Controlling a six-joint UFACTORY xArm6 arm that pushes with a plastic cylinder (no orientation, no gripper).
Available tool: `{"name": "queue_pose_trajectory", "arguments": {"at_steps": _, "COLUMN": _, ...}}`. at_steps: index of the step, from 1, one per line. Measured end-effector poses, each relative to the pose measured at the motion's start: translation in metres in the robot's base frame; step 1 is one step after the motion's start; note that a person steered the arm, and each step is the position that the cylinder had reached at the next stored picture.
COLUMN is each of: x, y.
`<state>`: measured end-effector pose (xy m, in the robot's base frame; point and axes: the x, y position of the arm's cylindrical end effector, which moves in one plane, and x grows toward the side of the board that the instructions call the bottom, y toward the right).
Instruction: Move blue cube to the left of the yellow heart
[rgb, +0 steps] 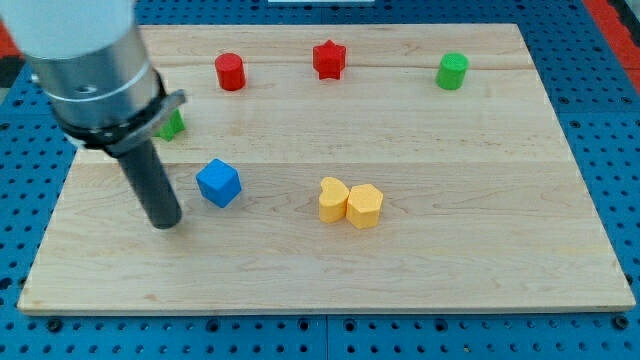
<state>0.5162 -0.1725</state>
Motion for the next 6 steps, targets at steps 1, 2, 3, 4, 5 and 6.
{"name": "queue_pose_trajectory", "arguments": {"at_steps": 1, "x": -0.025, "y": 0.0}}
{"name": "queue_pose_trajectory", "arguments": {"at_steps": 2, "x": -0.046, "y": 0.0}}
{"name": "queue_pose_trajectory", "arguments": {"at_steps": 3, "x": -0.051, "y": 0.022}}
{"name": "queue_pose_trajectory", "arguments": {"at_steps": 4, "x": -0.051, "y": 0.063}}
{"name": "queue_pose_trajectory", "arguments": {"at_steps": 5, "x": -0.047, "y": 0.084}}
{"name": "queue_pose_trajectory", "arguments": {"at_steps": 6, "x": -0.008, "y": 0.045}}
